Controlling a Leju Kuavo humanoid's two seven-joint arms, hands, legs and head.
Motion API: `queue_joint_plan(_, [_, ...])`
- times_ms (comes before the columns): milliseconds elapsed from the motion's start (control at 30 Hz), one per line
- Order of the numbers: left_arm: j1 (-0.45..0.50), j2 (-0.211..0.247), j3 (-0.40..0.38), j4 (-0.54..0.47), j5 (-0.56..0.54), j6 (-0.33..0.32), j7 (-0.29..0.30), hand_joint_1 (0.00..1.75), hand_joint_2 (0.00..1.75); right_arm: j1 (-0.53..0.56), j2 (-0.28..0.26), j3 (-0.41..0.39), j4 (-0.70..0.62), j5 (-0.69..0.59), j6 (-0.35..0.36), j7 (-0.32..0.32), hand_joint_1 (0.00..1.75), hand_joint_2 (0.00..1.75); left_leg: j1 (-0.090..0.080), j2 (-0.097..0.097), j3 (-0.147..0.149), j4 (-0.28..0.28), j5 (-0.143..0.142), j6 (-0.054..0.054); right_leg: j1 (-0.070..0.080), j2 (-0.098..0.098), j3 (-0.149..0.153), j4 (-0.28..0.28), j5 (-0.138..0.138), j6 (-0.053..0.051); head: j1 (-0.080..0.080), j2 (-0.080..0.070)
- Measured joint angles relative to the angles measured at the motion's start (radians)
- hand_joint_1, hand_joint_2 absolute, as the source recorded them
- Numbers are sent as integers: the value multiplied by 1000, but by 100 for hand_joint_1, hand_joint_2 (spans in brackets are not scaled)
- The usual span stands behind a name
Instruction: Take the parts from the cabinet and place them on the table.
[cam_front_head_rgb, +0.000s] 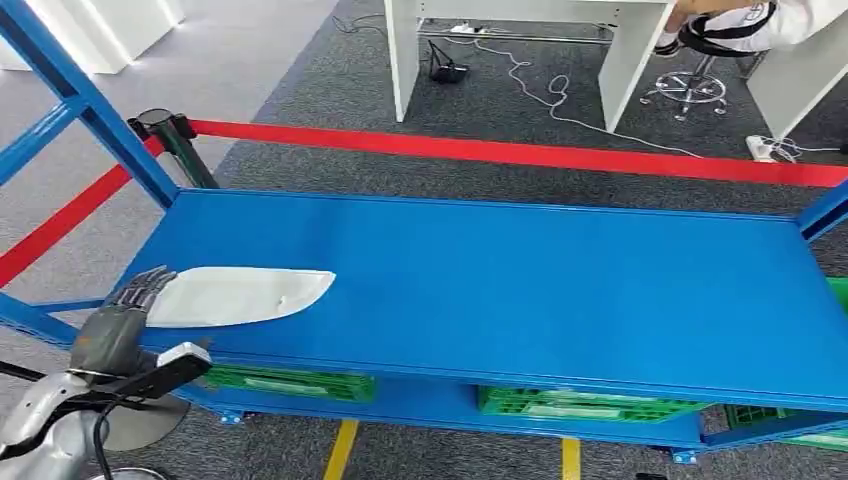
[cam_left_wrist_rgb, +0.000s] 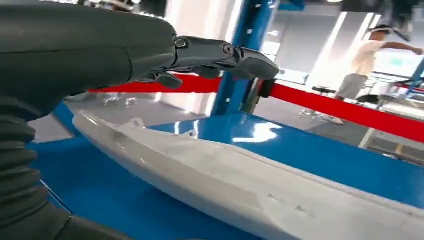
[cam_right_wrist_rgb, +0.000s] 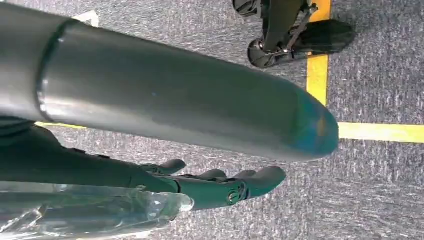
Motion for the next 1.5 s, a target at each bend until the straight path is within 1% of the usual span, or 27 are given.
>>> queue_joint_plan(133, [-4,7,-23,0,-21,13,-13,0,175,-1,0,0,0,5,3,0,0,0,-2,0,0,0,0,0,-2,0,0,-1,1,1,0,0])
queue_joint_plan(400, [-12,20,-49,0,-38,12,-8,0,175,-1,0,0,0,13,7,-5,0,0,-3,0,0,0,0,0,-2,0,0,-1,1,2,0,0])
queue_joint_plan(467, [-14,23,-51,0,-47,10,21,0,175,-1,0,-1,0,16,7,-7,0,0,-3,0,0,0,0,0,-2,0,0,-1,1,2,0,0])
queue_joint_plan(700, [-26,25,-42,9,-74,-22,170,0,175,-1,0,-15,0,19,7,-4,0,0,-3,0,0,0,0,0,-2,0,0,-1,1,2,0,0])
queue_joint_plan(767, [-36,24,-34,23,-76,-30,188,0,175,-1,0,-20,0,21,6,-3,0,0,-3,0,0,0,0,0,-2,0,0,-1,1,2,0,0])
queue_joint_plan(867, [-48,23,-18,50,-76,-33,193,0,175,-1,0,-24,0,25,7,-2,0,0,-3,0,0,0,0,0,-2,0,0,-1,1,2,0,0])
queue_joint_plan(1167, [-63,22,-9,90,-72,-34,193,0,175,-1,0,-26,0,26,7,-2,0,0,-3,0,0,0,0,1,-2,0,0,-1,1,2,0,0])
queue_joint_plan(1300, [-77,17,4,113,-31,-75,191,0,175,-2,0,-26,0,31,7,-8,0,0,-3,0,0,0,0,1,-2,0,1,-1,1,2,0,0])
queue_joint_plan(1400, [-97,16,15,152,-1,-106,187,2,175,-2,0,-26,0,37,7,-31,0,0,-3,0,0,0,0,1,-2,0,1,-1,1,2,0,0])
queue_joint_plan(1433, [-103,16,18,167,5,-114,185,126,175,-2,0,-26,0,39,7,-39,0,0,-3,0,0,0,0,1,-2,-1,2,-1,1,2,0,0])
queue_joint_plan(1467, [-109,16,22,183,8,-121,182,175,175,-2,0,-27,0,40,7,-47,0,0,-3,0,0,0,0,1,-2,-1,2,-1,1,2,0,0])
queue_joint_plan(1500, [-114,17,26,196,7,-122,175,175,175,-3,0,-27,0,41,7,-52,0,0,-3,0,0,0,0,1,-2,0,3,-1,1,2,0,0])
